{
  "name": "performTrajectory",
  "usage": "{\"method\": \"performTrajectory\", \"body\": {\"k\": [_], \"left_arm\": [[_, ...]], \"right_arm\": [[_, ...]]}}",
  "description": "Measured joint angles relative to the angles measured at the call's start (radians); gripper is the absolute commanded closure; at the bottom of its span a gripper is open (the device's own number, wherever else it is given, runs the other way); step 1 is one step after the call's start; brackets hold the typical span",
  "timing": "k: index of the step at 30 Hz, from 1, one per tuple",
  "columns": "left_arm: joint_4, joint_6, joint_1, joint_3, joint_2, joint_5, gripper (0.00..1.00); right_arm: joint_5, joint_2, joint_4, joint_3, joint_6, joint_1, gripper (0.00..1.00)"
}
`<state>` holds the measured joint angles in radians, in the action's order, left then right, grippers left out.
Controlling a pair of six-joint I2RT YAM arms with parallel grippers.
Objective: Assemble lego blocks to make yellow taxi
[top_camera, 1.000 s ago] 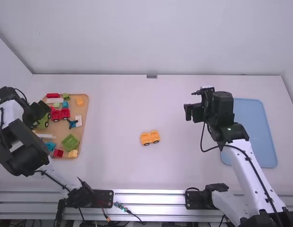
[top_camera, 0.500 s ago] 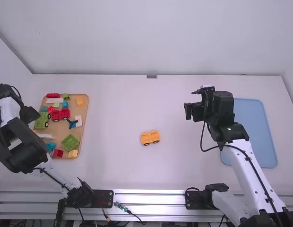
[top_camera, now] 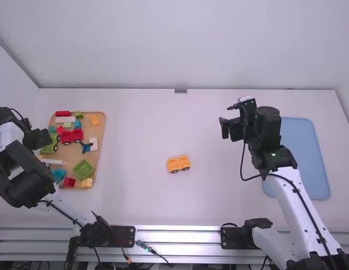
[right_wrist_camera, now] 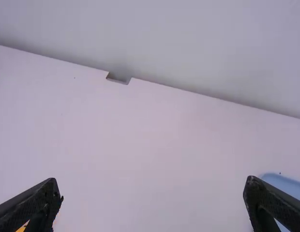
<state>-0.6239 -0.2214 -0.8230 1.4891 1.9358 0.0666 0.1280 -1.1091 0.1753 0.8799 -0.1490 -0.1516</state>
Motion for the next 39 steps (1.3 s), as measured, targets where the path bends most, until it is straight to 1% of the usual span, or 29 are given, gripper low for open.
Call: {"method": "performTrajectory", "body": {"k": [3, 4, 5, 6, 12, 13, 14, 15, 16, 17, 18, 20, 22, 23, 25, 26, 30, 31, 36, 38, 39], "left_arm": [[-0.005, -0.085, -0.028, 0.0, 0.0, -0.042, 0.08], [-0.006, -0.141, -0.048, 0.0, 0.0, -0.077, 0.04], [-0.004, -0.163, -0.057, 0.0, 0.0, -0.093, 0.04], [0.002, -0.195, -0.072, 0.0, 0.0, -0.117, 0.01], [0.036, -0.301, -0.136, 0.0, 0.0, -0.191, 0.0], [0.037, -0.322, -0.141, 0.0, 0.0, -0.197, 0.04], [0.04, -0.343, -0.142, 0.0, 0.0, -0.202, 0.01], [0.053, -0.37, -0.141, -0.003, 0.0, -0.209, 0.05], [0.06, -0.385, -0.14, -0.005, 0.0, -0.214, 0.07], [0.088, -0.418, -0.137, -0.015, 0.0, -0.224, 0.04], [0.121, -0.442, -0.134, -0.031, 0.0, -0.233, 0.05], [0.17, -0.465, -0.13, -0.06, 0.001, -0.24, 0.04], [0.223, -0.48, -0.129, -0.103, 0.005, -0.244, 0.08], [0.251, -0.484, -0.13, -0.127, 0.008, -0.246, 0.14], [0.286, -0.488, -0.13, -0.156, 0.013, -0.246, 0.18], [0.312, -0.488, -0.13, -0.178, 0.018, -0.247, 0.21], [0.38, -0.484, -0.13, -0.229, 0.025, -0.247, 0.23], [0.392, -0.482, -0.133, -0.237, 0.025, -0.247, 0.25], [0.457, -0.459, -0.134, -0.262, 0.025, -0.246, 0.25], [0.474, -0.436, -0.134, -0.266, 0.025, -0.238, 0.29], [0.476, -0.433, -0.134, -0.266, 0.025, -0.235, 0.3]], "right_arm": [[0.001, 0.002, -0.008, 0.0, -0.014, -0.023, 0.01], [0.001, 0.002, -0.007, 0.0, -0.025, -0.034, 0.01], [0.002, 0.002, -0.008, 0.0, -0.035, -0.038, 0.01], [0.003, 0.002, -0.008, 0.0, -0.046, -0.044, 0.01], [0.004, 0.002, -0.008, 0.0, -0.085, -0.074, 0.01], [0.004, 0.002, -0.009, 0.0, -0.089, -0.076, 0.01], [0.004, 0.002, -0.012, 0.0, -0.088, -0.076, 0.01], [0.004, 0.002, -0.016, 0.0, -0.091, -0.077, 0.01], [0.004, 0.002, -0.017, 0.0, -0.091, -0.077, 0.01], [0.003, 0.002, -0.018, 0.0, -0.092, -0.077, 0.01], [0.003, 0.002, -0.018, 0.0, -0.092, -0.077, 0.01], [0.004, 0.002, -0.018, 0.0, -0.095, -0.077, 0.01], [0.004, 0.002, -0.016, 0.0, -0.095, -0.077, 0.01], [0.003, 0.002, -0.016, 0.0, -0.094, -0.077, 0.01], [0.003, 0.002, -0.016, 0.0, -0.093, -0.077, 0.01], [0.003, 0.002, -0.017, 0.0, -0.093, -0.078, 0.01], [0.003, 0.002, -0.018, 0.0, -0.093, -0.092, 0.01], [0.004, 0.002, -0.018, 0.0, -0.096, -0.095, 0.01], [0.004, 0.002, -0.018, 0.0, -0.093, -0.093, 0.01], [0.004, 0.002, -0.018, 0.0, -0.094, -0.092, 0.01], [0.004, 0.002, -0.017, 0.0, -0.093, -0.092, 0.01]]}}
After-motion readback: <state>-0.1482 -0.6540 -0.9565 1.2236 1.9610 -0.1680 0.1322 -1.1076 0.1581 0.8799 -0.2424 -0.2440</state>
